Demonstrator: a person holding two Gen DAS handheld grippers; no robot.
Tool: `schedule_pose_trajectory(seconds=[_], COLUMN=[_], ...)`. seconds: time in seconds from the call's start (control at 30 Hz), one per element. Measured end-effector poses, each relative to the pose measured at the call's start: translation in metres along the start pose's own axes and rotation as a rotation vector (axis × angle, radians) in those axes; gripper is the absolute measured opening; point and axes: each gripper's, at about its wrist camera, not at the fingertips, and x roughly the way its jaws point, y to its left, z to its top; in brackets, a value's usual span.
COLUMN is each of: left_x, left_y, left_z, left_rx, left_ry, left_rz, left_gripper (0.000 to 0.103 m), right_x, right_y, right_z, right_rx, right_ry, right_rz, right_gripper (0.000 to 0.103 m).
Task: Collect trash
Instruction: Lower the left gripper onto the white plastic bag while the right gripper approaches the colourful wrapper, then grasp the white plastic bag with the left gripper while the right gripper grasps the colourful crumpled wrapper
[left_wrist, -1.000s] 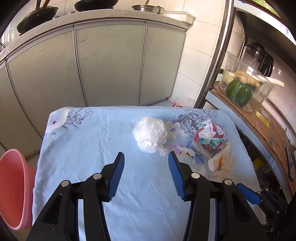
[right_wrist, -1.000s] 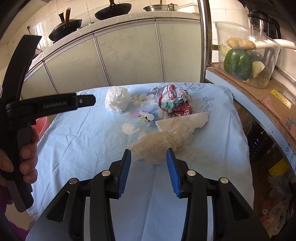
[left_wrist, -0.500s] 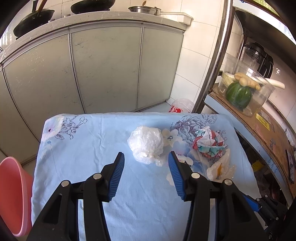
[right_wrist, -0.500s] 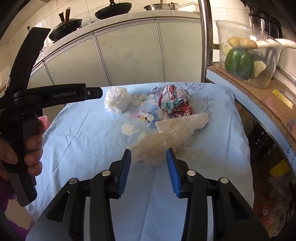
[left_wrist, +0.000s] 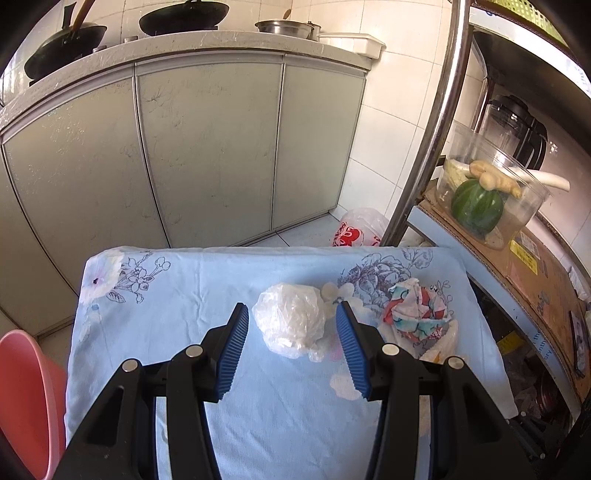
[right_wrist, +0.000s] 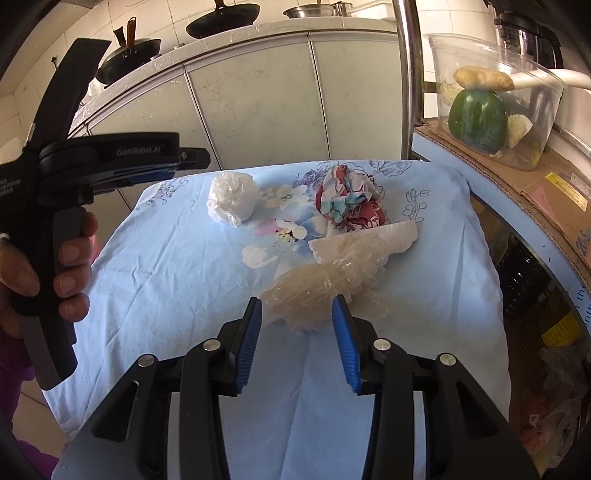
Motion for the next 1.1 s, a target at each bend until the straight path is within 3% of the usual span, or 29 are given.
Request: schedule_pose_trajectory(seconds=[0.7,1.1], left_x=[0.030,0.068], left_y=[0.005,0.013], left_z=[0.021,0.007], left_rx=[-0.066,-0.103], left_ry=[0.045,0.127], left_rz=[-0.053,0.000], left_gripper=[0.050,0.051], right_x=[0.003,-0.009], right_y=[-0.002,-0.017], right_z=[-0.004,0.007], right_rx=[0.013,0.037], right_ry=[0.015,-0.031], right_rz=[-0.007,0.011], right_gripper=[0.040,0.040])
